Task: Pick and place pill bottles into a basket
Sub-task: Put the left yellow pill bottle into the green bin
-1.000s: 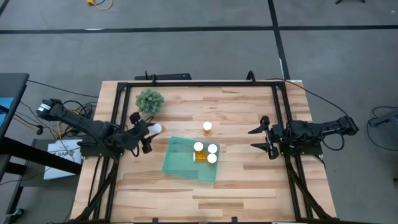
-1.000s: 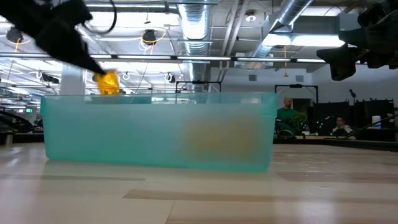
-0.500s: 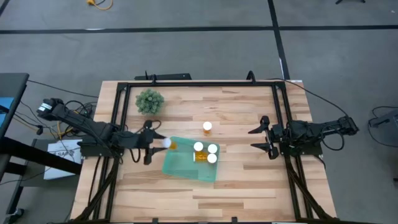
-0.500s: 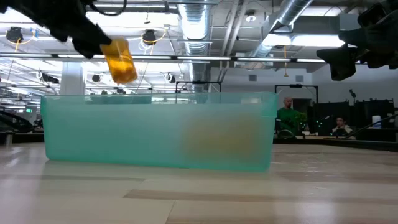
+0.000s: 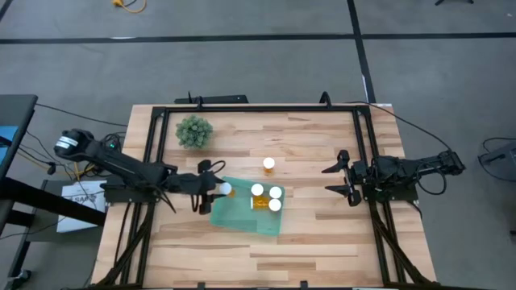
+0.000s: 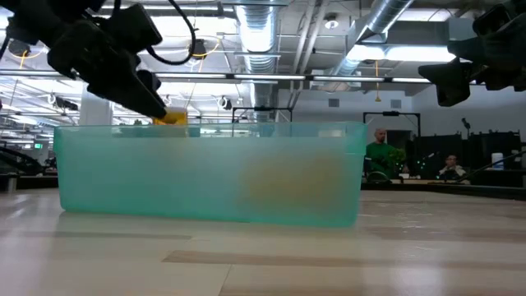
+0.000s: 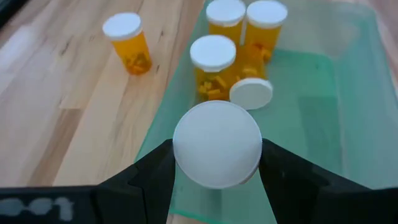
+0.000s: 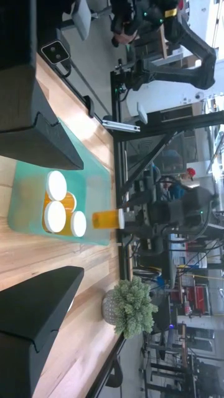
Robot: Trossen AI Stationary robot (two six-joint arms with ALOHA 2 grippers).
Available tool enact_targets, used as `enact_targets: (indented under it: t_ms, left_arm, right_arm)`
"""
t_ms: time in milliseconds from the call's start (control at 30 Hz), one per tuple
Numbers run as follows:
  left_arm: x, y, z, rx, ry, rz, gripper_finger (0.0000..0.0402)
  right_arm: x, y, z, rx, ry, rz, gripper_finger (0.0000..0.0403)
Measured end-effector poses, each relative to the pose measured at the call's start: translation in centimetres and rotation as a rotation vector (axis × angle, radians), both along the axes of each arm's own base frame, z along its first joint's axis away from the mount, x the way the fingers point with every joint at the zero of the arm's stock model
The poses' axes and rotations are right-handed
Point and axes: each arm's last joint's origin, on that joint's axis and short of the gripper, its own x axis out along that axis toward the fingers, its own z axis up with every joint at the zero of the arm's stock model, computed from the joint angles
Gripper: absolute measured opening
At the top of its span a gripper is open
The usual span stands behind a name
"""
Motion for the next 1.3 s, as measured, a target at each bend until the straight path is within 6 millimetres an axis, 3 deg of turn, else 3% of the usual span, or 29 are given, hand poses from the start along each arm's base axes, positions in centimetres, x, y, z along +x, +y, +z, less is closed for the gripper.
enact_targets:
  t_ms: [733, 900, 1300]
  left_arm:
    - [0.2, 0.9, -0.4, 0.001, 0.066, -0.013, 0.0194]
    - [1.6, 0.5, 0.1, 0.040, 0.094, -0.035, 0.0194]
    - [4.8, 0.1, -1.7, 0.079, 0.227, -0.076, 0.0195]
  right_arm:
    - [0.0, 0.0, 0.0, 0.000, 0.000, 0.000, 0.0260]
    - [0.0, 0.0, 0.0, 0.000, 0.000, 0.000, 0.0260]
    - [0.0, 0.0, 0.0, 0.000, 0.000, 0.000, 0.0260]
